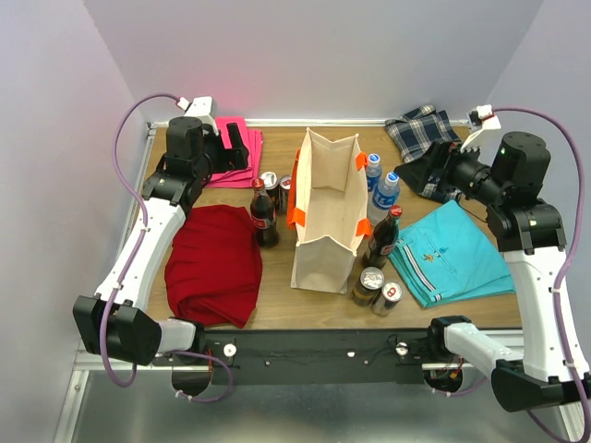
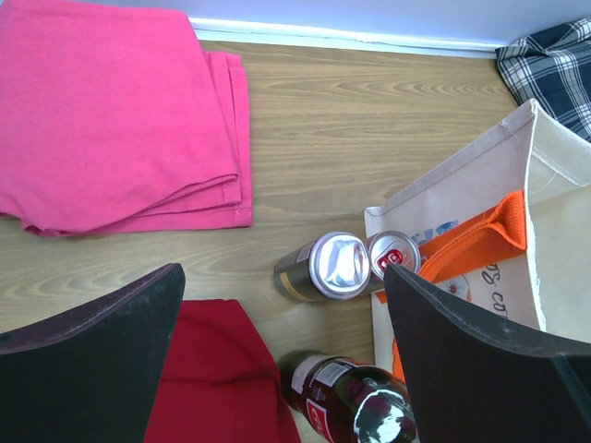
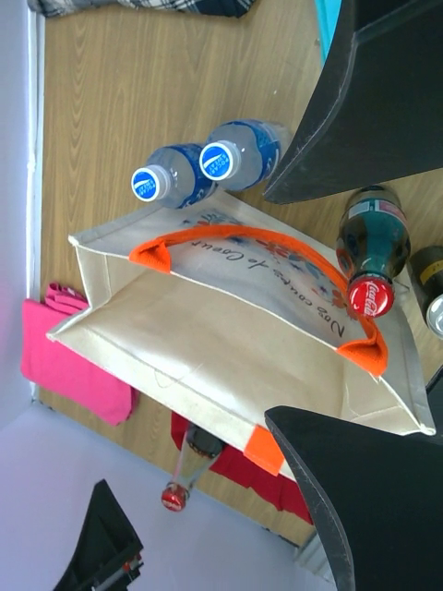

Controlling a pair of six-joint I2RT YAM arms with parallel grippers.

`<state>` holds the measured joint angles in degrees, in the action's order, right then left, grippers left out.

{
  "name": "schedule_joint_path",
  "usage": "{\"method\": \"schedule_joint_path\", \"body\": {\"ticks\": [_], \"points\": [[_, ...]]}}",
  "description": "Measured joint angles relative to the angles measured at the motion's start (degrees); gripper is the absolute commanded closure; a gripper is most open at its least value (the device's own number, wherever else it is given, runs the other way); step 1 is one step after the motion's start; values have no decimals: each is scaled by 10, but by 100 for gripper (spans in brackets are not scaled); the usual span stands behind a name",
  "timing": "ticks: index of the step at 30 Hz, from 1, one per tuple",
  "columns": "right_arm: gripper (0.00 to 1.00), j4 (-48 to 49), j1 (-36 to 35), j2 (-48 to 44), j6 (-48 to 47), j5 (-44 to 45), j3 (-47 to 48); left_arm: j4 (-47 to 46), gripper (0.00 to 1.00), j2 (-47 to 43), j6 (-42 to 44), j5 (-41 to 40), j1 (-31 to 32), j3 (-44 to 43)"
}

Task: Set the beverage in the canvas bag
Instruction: Pick up the drink from the center of the board.

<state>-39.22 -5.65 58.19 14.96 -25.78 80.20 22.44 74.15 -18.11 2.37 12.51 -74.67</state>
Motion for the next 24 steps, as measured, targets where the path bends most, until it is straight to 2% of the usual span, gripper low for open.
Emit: {"method": "schedule_joint_path", "body": {"ticks": [13, 24], "points": [[3, -8, -14, 9, 2, -18, -9, -1, 1, 0, -2, 0, 4, 1], [9, -42, -44, -11, 13, 47, -110, -4, 1, 0, -2, -1, 4, 12]]}}
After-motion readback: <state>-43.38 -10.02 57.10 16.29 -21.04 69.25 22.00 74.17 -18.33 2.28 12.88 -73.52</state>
